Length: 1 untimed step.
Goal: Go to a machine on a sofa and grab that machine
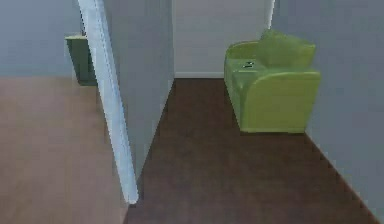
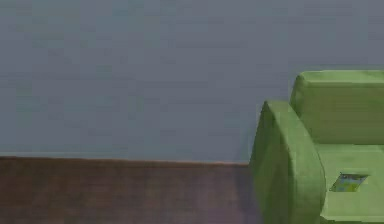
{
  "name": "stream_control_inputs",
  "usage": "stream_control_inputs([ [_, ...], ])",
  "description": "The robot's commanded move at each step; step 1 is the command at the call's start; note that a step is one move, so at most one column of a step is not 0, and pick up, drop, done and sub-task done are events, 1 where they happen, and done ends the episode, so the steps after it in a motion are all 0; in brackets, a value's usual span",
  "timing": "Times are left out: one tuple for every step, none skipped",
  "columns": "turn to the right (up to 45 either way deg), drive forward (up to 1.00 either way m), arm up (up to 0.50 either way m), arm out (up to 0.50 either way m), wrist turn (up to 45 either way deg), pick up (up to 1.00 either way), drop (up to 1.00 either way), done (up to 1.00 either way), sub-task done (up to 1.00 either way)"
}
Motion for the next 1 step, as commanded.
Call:
stream_control_inputs([
  [0.0, 1.0, 0.0, 0.0, 0.0, 0.0, 0.0, 0.0, 0.0],
])
